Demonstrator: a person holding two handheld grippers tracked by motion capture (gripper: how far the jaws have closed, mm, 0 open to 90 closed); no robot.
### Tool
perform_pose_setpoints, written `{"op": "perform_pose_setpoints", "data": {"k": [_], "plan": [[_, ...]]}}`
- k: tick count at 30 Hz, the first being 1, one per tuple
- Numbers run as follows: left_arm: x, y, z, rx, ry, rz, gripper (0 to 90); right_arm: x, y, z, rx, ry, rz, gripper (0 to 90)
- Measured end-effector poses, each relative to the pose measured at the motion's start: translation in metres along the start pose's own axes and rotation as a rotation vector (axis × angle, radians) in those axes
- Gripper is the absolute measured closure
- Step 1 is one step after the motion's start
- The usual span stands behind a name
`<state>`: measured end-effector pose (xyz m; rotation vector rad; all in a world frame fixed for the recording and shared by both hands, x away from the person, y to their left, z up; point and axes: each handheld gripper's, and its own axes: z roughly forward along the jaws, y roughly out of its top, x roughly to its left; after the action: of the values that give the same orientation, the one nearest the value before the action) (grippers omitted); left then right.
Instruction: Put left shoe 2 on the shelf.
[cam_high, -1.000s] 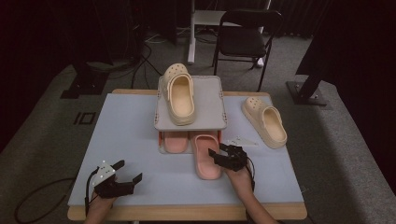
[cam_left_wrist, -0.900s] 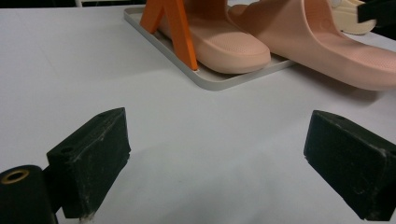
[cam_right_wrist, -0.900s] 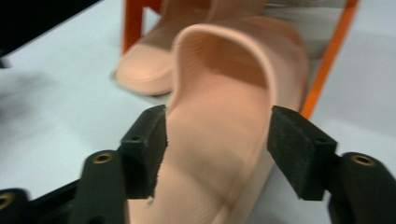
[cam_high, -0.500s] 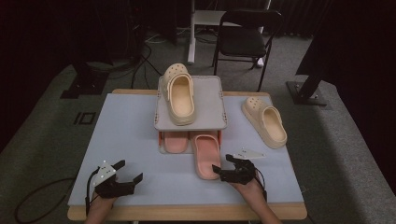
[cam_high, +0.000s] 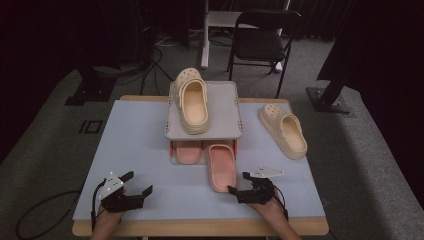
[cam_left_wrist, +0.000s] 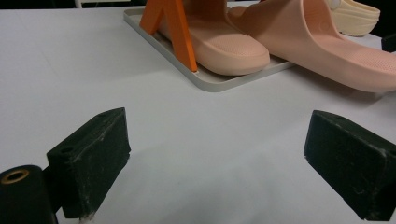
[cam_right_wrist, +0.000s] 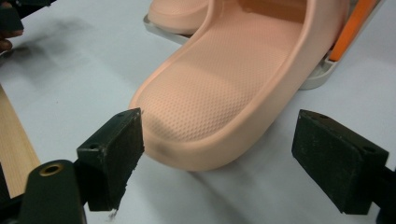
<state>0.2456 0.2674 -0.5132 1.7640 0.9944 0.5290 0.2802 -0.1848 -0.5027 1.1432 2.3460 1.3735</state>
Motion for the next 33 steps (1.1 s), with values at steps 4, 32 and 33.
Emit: {"op": "perform_pose_setpoints", "data": {"k": [4,32,33], "plan": [[0.0,0.0,0.0,-0.001,0.0,-0.001,6.8,0.003,-0.004,0.002,0.014,0.012,-0.018,13.5],[0.001,0.0,0.0,0.004,0.0,0.003,6.8,0.003,-0.007,0.018,0.055,-0.031,-0.018,13.8],[0.001,0.0,0.0,0.003,-0.002,0.003,6.8,0.002,-0.006,0.019,0.051,-0.033,-0.022,13.8]]}}
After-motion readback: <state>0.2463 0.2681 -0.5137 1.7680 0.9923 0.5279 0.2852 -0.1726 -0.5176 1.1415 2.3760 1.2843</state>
